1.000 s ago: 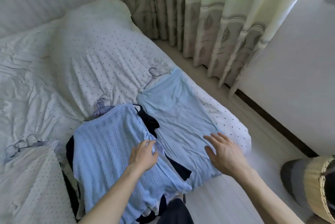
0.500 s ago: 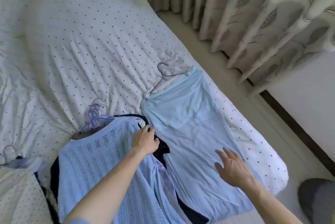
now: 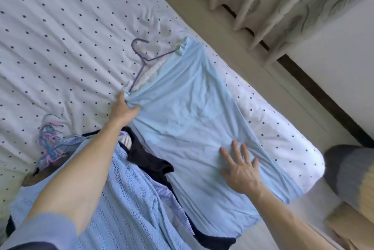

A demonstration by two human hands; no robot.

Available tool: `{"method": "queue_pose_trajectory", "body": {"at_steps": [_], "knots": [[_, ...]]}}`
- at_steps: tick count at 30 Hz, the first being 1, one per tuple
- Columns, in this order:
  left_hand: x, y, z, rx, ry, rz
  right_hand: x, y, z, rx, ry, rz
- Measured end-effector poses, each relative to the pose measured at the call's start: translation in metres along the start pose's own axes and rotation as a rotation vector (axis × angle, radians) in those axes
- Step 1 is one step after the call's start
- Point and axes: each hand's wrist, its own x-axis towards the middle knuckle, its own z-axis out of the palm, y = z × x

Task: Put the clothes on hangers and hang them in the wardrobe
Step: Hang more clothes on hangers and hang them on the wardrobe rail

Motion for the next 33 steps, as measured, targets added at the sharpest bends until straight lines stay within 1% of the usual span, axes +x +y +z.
{"method": "queue_pose_trajectory", "body": {"at_steps": [2, 5, 8, 11, 15, 19, 22, 24, 27, 29, 31, 33], "knots": [[0.008, -0.002, 0.005, -0.097, 0.052, -0.009, 0.001, 0.002, 0.0, 0.014, 0.006, -0.013], [0.003, 0.004, 0.011, -0.054, 0.155, -0.044, -0.003, 0.008, -0.007, 0.02, -0.002, -0.04], [-0.024, 0.022, 0.011, -0.067, 0.182, -0.061, -0.01, 0.015, -0.016, 0.08, -0.005, -0.063], [-0.061, 0.039, 0.008, -0.107, 0.273, -0.014, -0.027, 0.019, -0.029, 0.23, -0.002, -0.034], [-0.13, 0.063, 0.012, -0.219, 0.305, 0.109, -0.074, 0.021, -0.041, 0.504, 0.024, 0.048], [-0.225, 0.085, 0.029, -0.336, 0.239, 0.263, -0.144, 0.018, -0.053, 0.847, 0.15, 0.035], [-0.303, 0.091, 0.049, -0.363, 0.165, 0.335, -0.194, 0.015, -0.059, 1.071, 0.249, 0.02], [-0.348, 0.093, 0.062, -0.375, 0.11, 0.405, -0.223, 0.013, -0.063, 1.223, 0.284, -0.003], [-0.406, 0.103, 0.074, -0.333, 0.028, 0.572, -0.269, 0.009, -0.07, 1.404, 0.36, -0.068], [-0.441, 0.115, 0.082, -0.323, -0.038, 0.693, -0.299, 0.012, -0.07, 1.519, 0.448, -0.114], [-0.476, 0.13, 0.092, -0.296, -0.093, 0.828, -0.328, 0.023, -0.067, 1.627, 0.568, -0.155], [-0.511, 0.145, 0.105, -0.246, -0.136, 0.973, -0.357, 0.039, -0.058, 1.713, 0.72, -0.143]]}}
